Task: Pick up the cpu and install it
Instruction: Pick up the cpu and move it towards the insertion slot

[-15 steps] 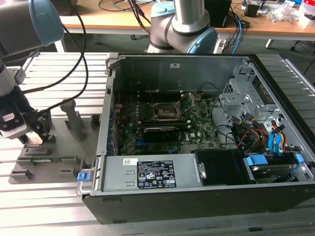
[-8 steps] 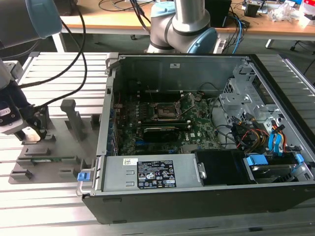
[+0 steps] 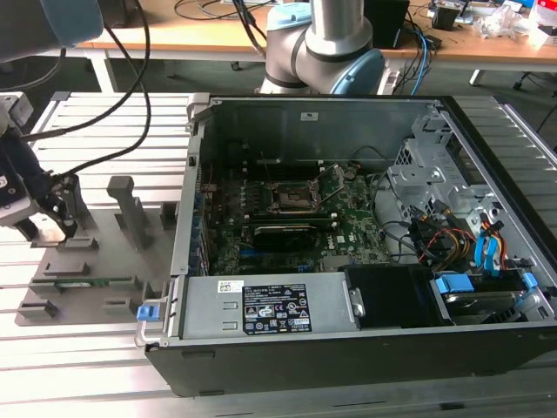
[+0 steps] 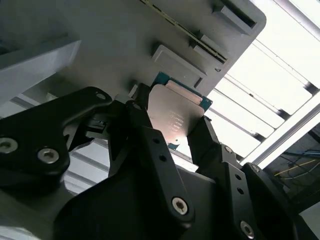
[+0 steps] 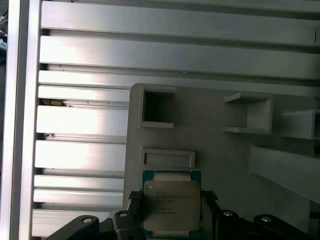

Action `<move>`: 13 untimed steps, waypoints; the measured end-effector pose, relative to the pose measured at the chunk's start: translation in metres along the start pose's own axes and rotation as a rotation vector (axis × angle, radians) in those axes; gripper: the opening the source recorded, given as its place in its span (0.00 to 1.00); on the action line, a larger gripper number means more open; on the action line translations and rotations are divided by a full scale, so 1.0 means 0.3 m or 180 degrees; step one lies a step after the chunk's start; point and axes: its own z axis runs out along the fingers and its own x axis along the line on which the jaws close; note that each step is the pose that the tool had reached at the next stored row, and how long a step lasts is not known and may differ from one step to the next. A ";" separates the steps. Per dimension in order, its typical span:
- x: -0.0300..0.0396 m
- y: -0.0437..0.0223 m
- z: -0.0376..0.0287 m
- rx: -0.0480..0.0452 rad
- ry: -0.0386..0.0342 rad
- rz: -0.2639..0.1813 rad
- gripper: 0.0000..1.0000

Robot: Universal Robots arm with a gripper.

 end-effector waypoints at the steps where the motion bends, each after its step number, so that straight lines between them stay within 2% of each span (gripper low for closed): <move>1: 0.000 0.000 -0.015 0.0000 0.0000 0.0000 0.55; 3: -0.001 0.000 -0.047 0.0000 0.0000 0.0000 0.55; 9: -0.003 -0.001 -0.110 0.0000 0.0000 0.0000 0.55; 13: -0.005 -0.001 -0.170 0.0000 0.0000 0.0000 0.55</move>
